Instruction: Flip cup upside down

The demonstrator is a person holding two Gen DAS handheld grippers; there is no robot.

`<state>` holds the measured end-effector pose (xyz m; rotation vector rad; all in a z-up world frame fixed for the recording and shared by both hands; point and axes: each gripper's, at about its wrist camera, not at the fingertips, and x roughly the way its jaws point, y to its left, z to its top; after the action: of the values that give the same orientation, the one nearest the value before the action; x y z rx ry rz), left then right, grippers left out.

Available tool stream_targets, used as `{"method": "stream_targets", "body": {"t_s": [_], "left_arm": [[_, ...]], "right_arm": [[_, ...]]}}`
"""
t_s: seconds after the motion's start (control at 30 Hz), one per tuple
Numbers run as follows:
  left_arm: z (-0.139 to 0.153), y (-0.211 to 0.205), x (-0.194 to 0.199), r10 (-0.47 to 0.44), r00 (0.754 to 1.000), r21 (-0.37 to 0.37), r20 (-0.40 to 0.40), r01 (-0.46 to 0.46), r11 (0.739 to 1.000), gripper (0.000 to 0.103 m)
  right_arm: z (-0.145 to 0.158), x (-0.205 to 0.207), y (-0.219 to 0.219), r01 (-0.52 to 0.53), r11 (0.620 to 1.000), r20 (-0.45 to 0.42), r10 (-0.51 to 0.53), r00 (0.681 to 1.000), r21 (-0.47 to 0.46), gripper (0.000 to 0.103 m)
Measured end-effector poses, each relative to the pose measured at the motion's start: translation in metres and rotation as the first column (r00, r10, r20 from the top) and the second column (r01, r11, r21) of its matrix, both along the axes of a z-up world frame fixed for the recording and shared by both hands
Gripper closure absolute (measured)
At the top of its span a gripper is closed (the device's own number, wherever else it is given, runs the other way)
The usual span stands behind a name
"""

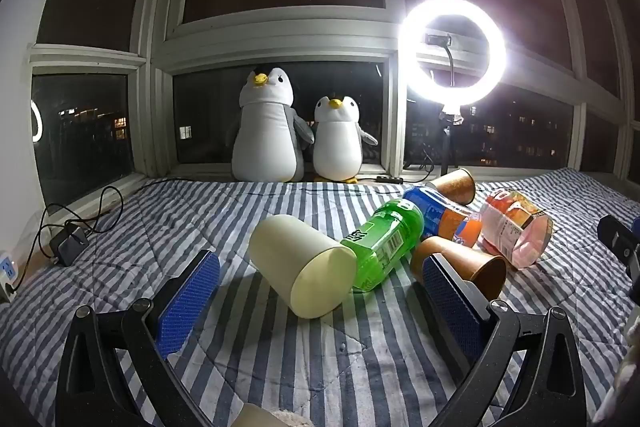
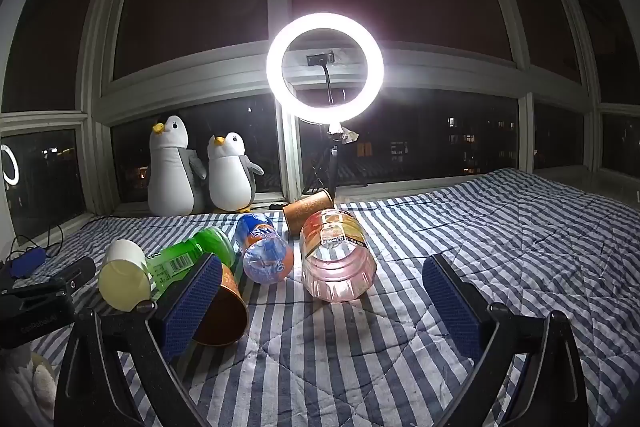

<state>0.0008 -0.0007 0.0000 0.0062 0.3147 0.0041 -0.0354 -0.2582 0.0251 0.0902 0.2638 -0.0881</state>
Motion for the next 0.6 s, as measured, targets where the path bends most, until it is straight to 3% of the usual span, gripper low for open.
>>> {"method": "stream_targets", "body": {"t_s": [0.6], "left_arm": [[-0.0002,0.0018,-0.0023,0.0,1.0,-0.009,0.01,0.0,1.0,0.0]], "right_arm": [[0.0018,-0.001,-0.0016,0.0,1.0,0.005,0.0,1.0,0.003,0.004]]}}
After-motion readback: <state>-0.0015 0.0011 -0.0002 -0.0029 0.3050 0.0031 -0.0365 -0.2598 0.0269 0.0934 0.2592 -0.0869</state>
